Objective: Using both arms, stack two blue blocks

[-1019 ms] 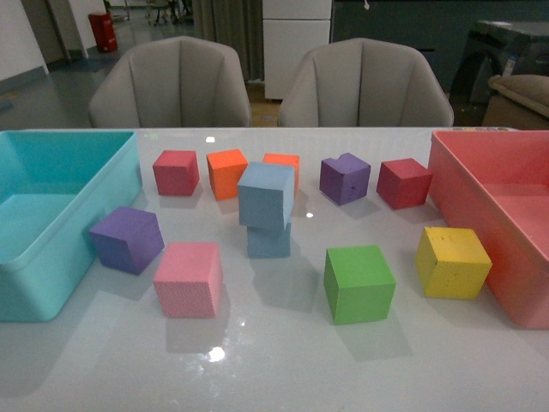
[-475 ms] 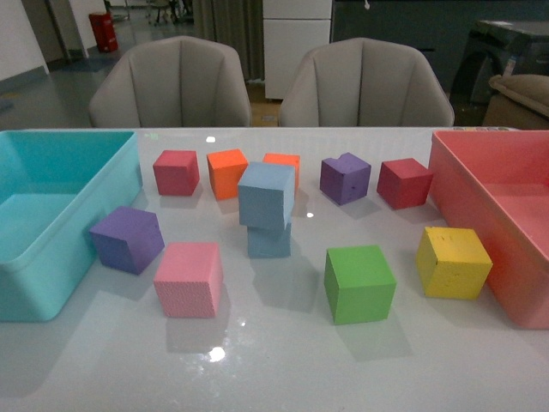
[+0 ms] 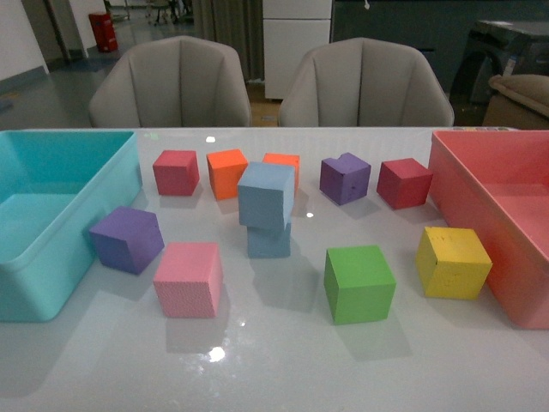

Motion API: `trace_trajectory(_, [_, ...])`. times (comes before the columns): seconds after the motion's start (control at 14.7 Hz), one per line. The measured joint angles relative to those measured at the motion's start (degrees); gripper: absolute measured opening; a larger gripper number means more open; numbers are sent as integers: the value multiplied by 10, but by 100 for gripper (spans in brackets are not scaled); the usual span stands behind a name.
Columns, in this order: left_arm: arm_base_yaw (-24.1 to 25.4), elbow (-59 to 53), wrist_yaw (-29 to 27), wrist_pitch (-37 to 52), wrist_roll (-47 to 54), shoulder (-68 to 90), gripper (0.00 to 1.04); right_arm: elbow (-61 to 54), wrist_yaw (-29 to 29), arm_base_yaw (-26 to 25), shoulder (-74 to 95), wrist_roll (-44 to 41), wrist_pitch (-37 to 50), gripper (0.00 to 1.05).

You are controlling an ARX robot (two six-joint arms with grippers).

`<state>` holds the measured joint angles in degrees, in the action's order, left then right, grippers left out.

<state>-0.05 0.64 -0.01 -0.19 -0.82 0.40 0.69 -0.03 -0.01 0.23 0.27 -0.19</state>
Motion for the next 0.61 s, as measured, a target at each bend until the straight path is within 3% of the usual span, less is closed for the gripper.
trace_trajectory(0.34, [0,0,0,0,0,0,80,0,0,0,0,0,0,98])
trace_trajectory(0.41, [0,0,0,0,0,0,91,0,0,0,0,0,0,98])
trace_trajectory(0.48, [0,0,0,0,1,0,100,0,0,0,0,0,0,98])
trace_trajectory(0.61, [0,0,0,0,1,0,98,0,0,0,0,0,0,98])
